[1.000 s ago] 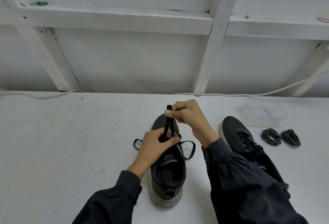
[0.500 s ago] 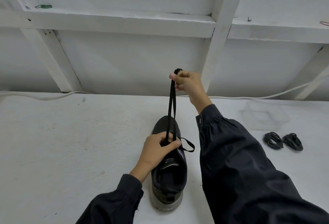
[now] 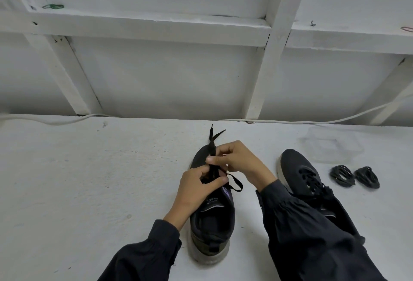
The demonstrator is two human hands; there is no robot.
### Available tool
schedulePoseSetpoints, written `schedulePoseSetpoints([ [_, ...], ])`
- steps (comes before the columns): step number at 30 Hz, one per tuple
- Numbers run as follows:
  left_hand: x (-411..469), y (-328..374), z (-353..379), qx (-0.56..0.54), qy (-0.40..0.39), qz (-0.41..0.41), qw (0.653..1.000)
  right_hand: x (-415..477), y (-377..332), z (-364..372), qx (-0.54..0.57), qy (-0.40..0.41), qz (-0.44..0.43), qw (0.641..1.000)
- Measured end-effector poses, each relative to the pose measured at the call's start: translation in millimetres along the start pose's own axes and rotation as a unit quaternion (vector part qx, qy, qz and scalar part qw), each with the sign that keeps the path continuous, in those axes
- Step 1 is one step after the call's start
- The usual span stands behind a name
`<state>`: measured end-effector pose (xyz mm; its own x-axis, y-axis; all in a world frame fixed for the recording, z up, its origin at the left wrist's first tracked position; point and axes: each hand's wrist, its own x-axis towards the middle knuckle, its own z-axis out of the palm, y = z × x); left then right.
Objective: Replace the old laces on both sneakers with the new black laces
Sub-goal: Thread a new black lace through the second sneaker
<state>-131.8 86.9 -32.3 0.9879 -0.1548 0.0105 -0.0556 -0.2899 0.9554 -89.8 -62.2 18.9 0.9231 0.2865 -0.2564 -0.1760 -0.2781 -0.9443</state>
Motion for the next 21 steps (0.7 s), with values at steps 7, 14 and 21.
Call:
schedulePoseSetpoints([
  [7, -1, 6, -1, -0.004, -0.003, -0.001, 1.000, 8, -33, -6, 0.055, 0.134, -0.101, 0.984],
  [14, -2, 10, -4, 0.002, 0.010, 0.001, 1.000, 40, -74, -17, 0.131, 0.170, -0.126, 0.968],
  [21, -8, 2, -7, -0.010, 0.022, 0.063, 0.998, 41, -60, -15, 0.107, 0.099, -0.139, 0.979],
])
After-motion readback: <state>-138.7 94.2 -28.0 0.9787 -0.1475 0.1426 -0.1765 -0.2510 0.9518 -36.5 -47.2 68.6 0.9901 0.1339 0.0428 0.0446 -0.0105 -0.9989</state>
